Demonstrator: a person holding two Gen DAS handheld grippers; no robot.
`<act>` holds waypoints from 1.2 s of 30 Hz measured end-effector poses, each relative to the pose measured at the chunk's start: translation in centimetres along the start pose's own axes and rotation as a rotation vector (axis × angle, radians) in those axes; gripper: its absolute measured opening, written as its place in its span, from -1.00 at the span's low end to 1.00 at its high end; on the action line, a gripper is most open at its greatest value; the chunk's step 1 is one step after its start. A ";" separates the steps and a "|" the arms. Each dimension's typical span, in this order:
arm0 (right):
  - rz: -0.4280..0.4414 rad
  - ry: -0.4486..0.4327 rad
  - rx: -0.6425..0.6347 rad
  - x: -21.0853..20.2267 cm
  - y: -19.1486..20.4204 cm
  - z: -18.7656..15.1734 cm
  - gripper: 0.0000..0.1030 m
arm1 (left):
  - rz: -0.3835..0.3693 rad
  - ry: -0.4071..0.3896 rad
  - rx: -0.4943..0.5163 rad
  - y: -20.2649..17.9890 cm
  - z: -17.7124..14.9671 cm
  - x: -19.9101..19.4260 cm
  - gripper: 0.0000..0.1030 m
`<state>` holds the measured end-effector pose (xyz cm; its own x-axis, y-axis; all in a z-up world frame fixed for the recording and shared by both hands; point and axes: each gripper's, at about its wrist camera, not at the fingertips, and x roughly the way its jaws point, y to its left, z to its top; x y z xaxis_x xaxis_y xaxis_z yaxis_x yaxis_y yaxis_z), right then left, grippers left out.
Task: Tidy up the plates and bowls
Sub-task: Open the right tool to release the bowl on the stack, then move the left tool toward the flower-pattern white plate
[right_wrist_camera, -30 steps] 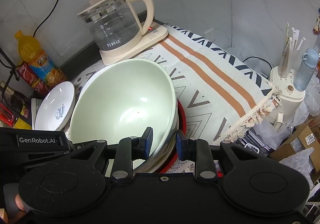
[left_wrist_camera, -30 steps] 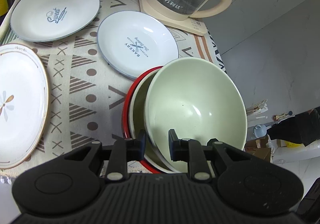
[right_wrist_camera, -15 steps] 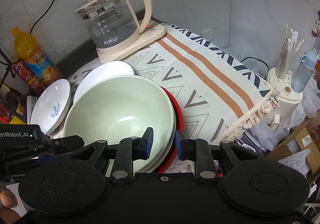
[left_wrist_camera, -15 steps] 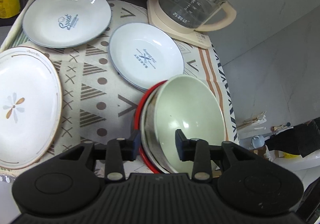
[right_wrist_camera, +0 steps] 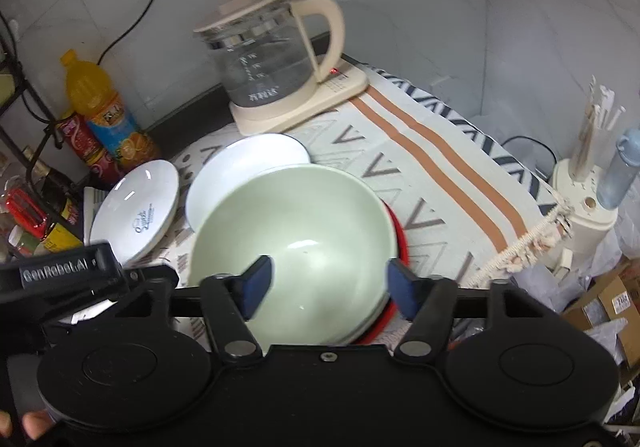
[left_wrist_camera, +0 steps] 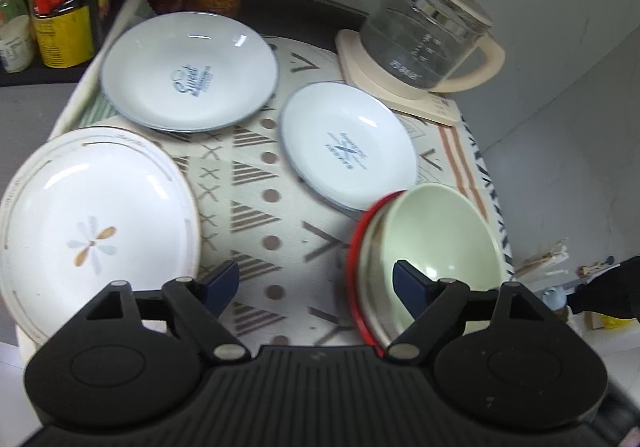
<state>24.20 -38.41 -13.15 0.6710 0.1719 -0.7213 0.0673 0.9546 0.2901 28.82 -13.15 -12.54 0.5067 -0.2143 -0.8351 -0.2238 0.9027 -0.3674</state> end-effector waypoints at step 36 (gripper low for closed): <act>0.133 -0.013 -0.328 0.9 13.0 -2.4 0.99 | 0.124 -0.055 -0.048 12.0 -1.6 -6.1 0.65</act>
<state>23.91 -25.22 -11.58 0.6675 0.2993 -0.6818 -0.2610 0.9516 0.1621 21.72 -1.65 -12.52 0.5171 -0.0800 -0.8522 -0.3268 0.9018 -0.2829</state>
